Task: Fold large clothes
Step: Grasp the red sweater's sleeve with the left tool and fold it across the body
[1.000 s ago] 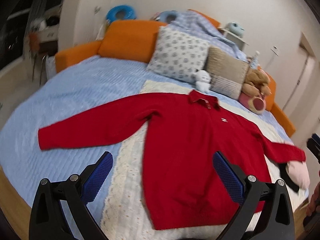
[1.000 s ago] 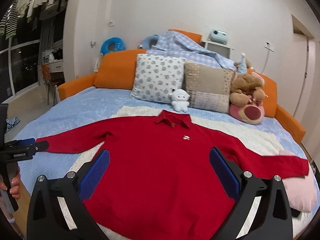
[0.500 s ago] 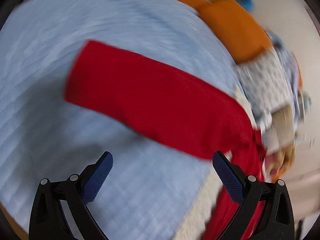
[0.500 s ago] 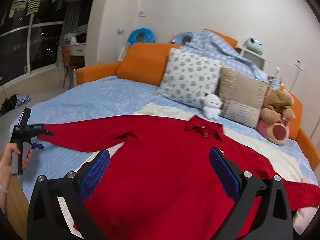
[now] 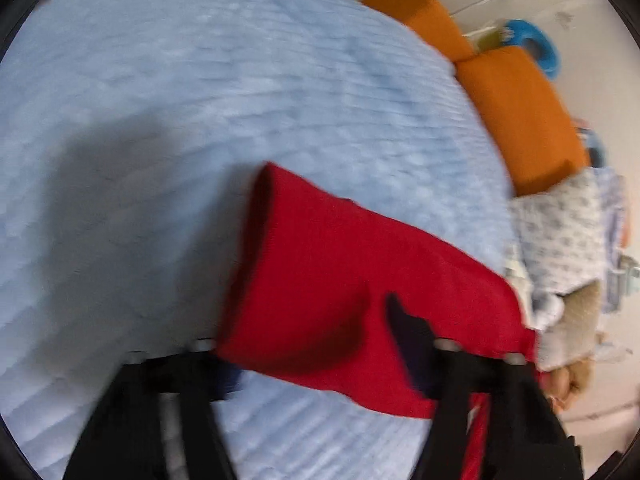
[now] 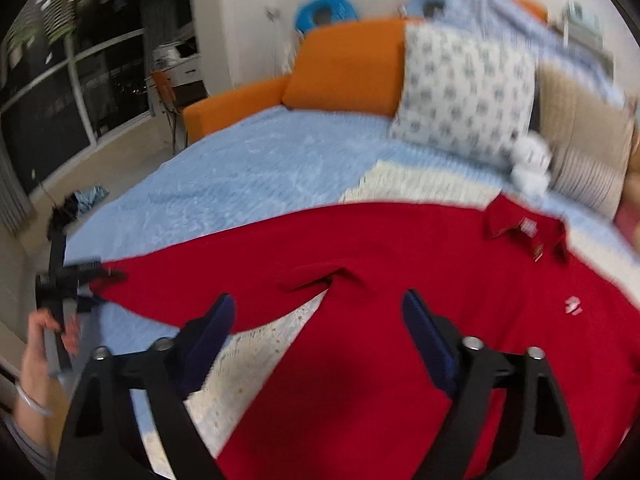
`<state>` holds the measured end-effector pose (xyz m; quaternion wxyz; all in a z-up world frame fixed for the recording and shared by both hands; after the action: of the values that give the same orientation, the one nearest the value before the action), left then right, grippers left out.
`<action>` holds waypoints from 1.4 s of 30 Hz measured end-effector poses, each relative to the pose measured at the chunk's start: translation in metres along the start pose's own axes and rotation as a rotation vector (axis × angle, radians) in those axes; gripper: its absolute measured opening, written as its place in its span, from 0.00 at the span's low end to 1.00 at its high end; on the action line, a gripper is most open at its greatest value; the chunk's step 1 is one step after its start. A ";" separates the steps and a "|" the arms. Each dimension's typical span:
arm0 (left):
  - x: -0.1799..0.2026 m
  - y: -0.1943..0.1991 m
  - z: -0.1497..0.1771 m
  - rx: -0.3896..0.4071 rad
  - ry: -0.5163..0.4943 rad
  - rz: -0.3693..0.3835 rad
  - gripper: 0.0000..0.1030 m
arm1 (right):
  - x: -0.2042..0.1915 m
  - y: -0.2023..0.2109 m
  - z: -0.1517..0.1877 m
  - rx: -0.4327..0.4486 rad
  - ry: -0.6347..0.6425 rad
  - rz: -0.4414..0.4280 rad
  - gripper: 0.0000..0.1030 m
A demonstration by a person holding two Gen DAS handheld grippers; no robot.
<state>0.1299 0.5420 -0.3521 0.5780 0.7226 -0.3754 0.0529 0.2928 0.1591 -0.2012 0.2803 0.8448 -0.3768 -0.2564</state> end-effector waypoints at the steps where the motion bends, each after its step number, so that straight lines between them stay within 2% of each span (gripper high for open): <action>1: 0.000 -0.002 -0.002 0.001 -0.003 -0.015 0.38 | 0.008 -0.012 -0.004 -0.039 -0.044 -0.015 0.70; 4: 0.010 -0.005 -0.007 0.001 -0.028 0.008 0.19 | 0.030 -0.041 -0.015 -0.123 -0.150 -0.029 0.65; 6: 0.018 0.004 -0.010 0.029 -0.076 0.016 0.17 | 0.047 -0.057 -0.025 -0.172 -0.228 -0.040 0.62; 10: 0.083 0.040 -0.001 0.112 -0.278 0.110 0.15 | 0.073 -0.084 -0.055 -0.214 -0.285 -0.025 0.60; 13: 0.145 0.066 0.026 0.131 -0.449 0.211 0.14 | 0.071 -0.110 -0.071 -0.298 -0.323 -0.059 0.60; 16: 0.191 0.090 0.063 0.145 -0.559 0.294 0.13 | 0.062 -0.146 -0.085 -0.404 -0.388 -0.103 0.63; 18: 0.208 0.107 0.082 0.168 -0.615 0.332 0.13 | 0.052 -0.169 -0.090 -0.473 -0.443 -0.135 0.63; 23: 0.240 0.146 0.133 0.225 -0.764 0.389 0.13 | 0.038 -0.210 -0.098 -0.554 -0.550 -0.144 0.64; 28: 0.258 0.168 0.170 0.228 -0.879 0.421 0.13 | 0.033 -0.233 -0.085 -0.650 -0.629 -0.094 0.65; 31: 0.267 0.180 0.191 0.248 -0.952 0.429 0.13 | 0.033 -0.238 -0.082 -0.664 -0.646 -0.075 0.65; 33: 0.275 0.186 0.203 0.268 -1.005 0.434 0.14 | 0.034 -0.242 -0.070 -0.719 -0.641 -0.037 0.68; 35: 0.282 0.191 0.217 0.278 -1.056 0.434 0.14 | 0.039 -0.244 -0.061 -0.740 -0.575 0.050 0.68; 36: 0.285 0.191 0.225 0.272 -1.078 0.436 0.14 | 0.039 -0.245 -0.061 -0.734 -0.546 0.067 0.66; 37: 0.289 0.190 0.230 0.266 -1.090 0.437 0.14 | 0.037 -0.245 -0.063 -0.712 -0.516 0.061 0.50; 38: 0.291 0.187 0.233 0.259 -1.100 0.436 0.14 | 0.035 -0.244 -0.065 -0.699 -0.508 0.045 0.29; 41: 0.294 0.181 0.246 0.249 -1.141 0.402 0.14 | 0.037 -0.236 -0.071 -0.665 -0.496 0.022 0.09; 42: 0.295 0.179 0.247 0.248 -1.153 0.394 0.14 | 0.038 -0.230 -0.076 -0.648 -0.486 0.004 0.09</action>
<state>0.1441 0.1749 -0.1393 0.1732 0.6138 -0.7447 -0.1969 0.4777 0.2796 -0.3089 0.4351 0.6268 -0.3337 -0.5536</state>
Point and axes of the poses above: each gripper's, at about its wrist camera, not at the fingertips, and y roughly against the way its jaws point, x to its right, z to its underside, the point moved 10 cm from there along -y, roughly the way its jaws point, and after that the axes turned 9 degrees about -y, right-handed, at the moved point
